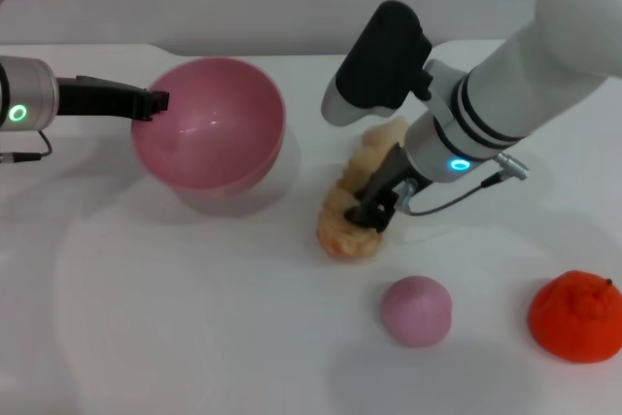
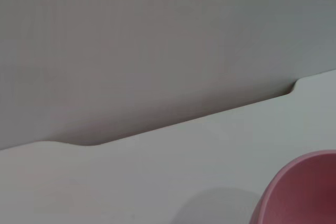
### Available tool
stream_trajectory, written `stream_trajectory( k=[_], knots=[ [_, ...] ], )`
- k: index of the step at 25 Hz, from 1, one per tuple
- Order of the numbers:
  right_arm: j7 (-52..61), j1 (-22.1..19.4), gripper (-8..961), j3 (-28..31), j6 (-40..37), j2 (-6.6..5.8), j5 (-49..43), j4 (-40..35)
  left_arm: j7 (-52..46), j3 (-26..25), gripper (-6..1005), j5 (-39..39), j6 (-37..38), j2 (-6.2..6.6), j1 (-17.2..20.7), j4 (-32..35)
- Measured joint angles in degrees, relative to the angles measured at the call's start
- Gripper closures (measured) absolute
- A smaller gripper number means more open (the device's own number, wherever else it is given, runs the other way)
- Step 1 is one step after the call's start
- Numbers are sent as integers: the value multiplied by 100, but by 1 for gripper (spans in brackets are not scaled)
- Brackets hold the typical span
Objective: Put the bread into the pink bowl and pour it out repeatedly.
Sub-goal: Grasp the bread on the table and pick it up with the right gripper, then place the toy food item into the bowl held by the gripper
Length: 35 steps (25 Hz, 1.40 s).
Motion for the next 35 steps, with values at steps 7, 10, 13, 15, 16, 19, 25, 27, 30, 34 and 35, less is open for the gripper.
stream_trajectory(
  k=[7, 10, 13, 15, 16, 19, 25, 27, 30, 34, 35],
  knots=[
    [196, -222, 780, 51, -143, -23, -311, -1044, 2, -47, 949, 0, -63, 68, 51, -6],
    [305, -300, 784, 39, -226, -21, -501, -1474, 2, -52, 949, 0, -84, 101, 94, -11],
    [429, -397, 788, 68, -357, -28, -732, -1933, 2, -56, 949, 0, -69, 121, 127, -15],
    [610, -495, 791, 91, -454, -28, -1113, -2324, 1, -57, 949, 0, -64, 130, 148, -15],
    [712, -557, 794, 109, -495, -28, -1342, -2539, 0, -58, 949, 0, -63, 133, 156, -15],
    [898, -717, 801, 205, -550, -15, -1842, -3152, -11, -28, 949, 0, -47, 134, 163, -15],
    [878, -895, 816, 499, -505, 1, -1947, -4034, -9, 0, 949, 0, 83, 55, 148, -14],
    [867, -902, 820, 475, -380, 5, -1940, -4092, -6, 18, 949, 0, 124, 14, 132, -8],
    [860, -881, 827, 311, -149, 9, -1848, -4041, 0, 56, 949, 0, 169, -47, 109, 22],
    [850, -867, 833, -39, 211, 10, -1698, -3827, 2, 148, 949, 0, 183, -128, 33, 26],
    [848, -867, 834, -137, 320, 11, -1649, -3752, 2, 182, 948, 0, 182, -148, 8, 25]
  ],
)
